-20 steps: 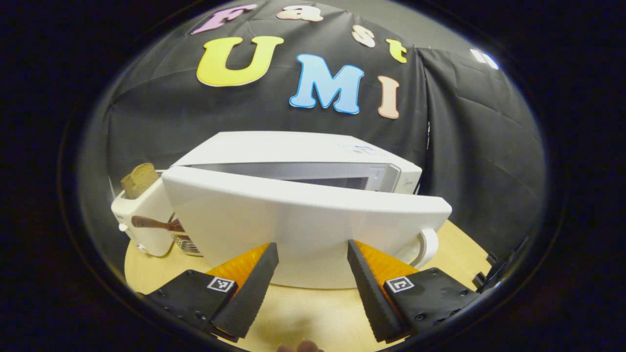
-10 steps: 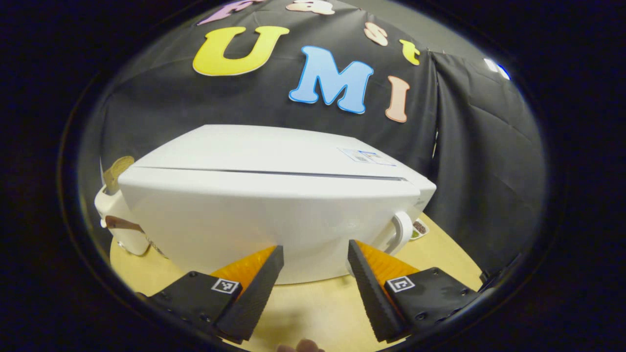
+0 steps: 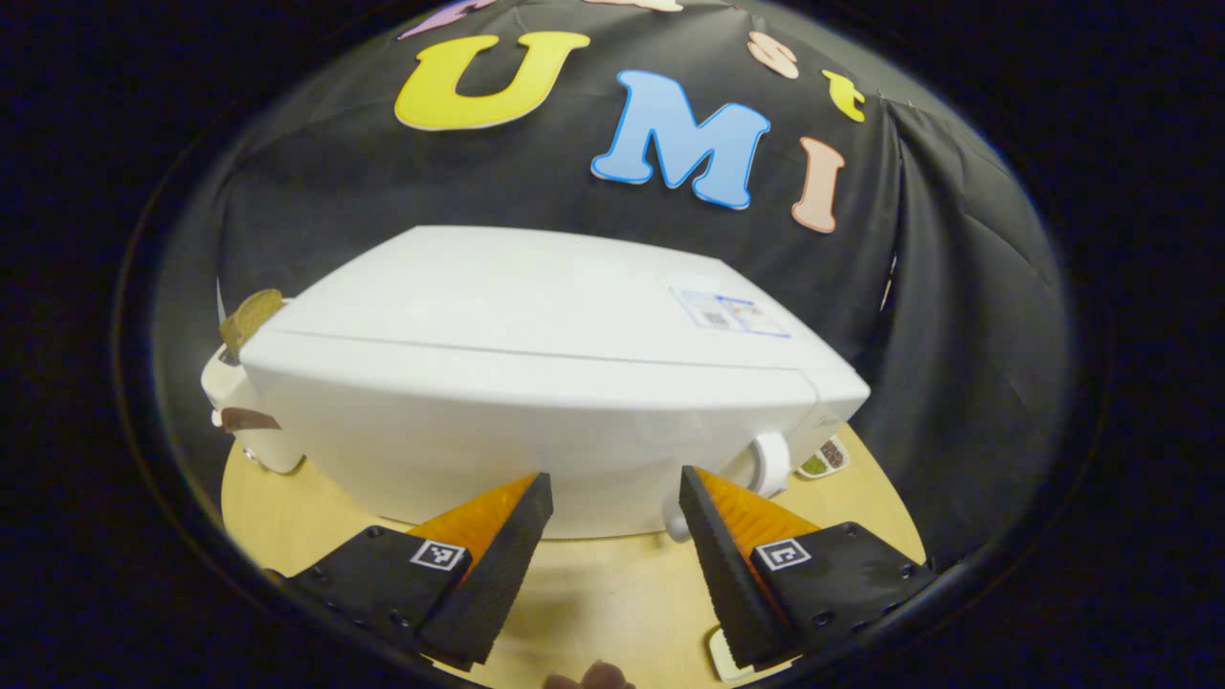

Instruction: Open the microwave oven with the left hand, put the food in, and close the microwave oven.

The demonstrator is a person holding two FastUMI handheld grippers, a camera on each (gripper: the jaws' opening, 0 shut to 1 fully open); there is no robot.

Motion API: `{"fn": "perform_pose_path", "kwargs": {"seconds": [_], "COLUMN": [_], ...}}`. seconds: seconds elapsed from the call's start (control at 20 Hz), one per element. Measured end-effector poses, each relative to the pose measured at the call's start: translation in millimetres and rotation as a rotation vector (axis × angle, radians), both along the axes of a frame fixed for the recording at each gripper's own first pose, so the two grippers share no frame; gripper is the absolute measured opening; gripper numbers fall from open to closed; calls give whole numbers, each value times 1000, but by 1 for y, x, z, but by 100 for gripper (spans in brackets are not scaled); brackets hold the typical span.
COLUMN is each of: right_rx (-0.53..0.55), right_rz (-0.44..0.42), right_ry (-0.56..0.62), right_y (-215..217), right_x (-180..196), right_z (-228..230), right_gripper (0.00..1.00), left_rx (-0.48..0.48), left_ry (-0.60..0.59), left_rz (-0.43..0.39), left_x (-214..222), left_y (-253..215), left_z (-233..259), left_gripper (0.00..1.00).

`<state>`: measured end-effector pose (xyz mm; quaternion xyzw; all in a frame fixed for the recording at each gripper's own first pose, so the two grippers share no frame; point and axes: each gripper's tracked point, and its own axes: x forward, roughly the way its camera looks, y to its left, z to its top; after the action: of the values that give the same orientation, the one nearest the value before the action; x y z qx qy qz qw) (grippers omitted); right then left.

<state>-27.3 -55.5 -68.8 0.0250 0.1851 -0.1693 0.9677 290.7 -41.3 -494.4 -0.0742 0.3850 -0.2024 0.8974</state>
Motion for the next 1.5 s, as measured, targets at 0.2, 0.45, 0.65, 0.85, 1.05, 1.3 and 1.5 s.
{"fn": "perform_pose_path", "kwargs": {"seconds": [0.2,0.45,0.65,0.85,1.05,1.3,1.5], "right_rx": [58,197,186,143,19,-24,40], "right_rz": [69,155,214,239,243,277,312], "right_ry": [-36,-107,-123,-174,-216,-215,-216], "right_y": [-34,-68,-91,-91,-76,-45,-14], "right_x": [-21,-37,-40,-41,-48,-47,-35], "right_z": [1,4,5,36,69,73,72], "right_gripper": [98,98,98,98,98,98,98], "left_rx": [-15,-77,-37,-52,-43,-72,-54], "left_ry": [-78,-331,-503,-571,-624,-672,-674], "left_rz": [64,180,215,219,211,222,226], "left_x": [-73,-151,-212,-253,-266,-282,-286], "left_y": [10,23,27,17,20,26,46], "left_z": [112,309,414,485,523,550,545], "left_gripper": [94,93,92,91,91,91,93]}}
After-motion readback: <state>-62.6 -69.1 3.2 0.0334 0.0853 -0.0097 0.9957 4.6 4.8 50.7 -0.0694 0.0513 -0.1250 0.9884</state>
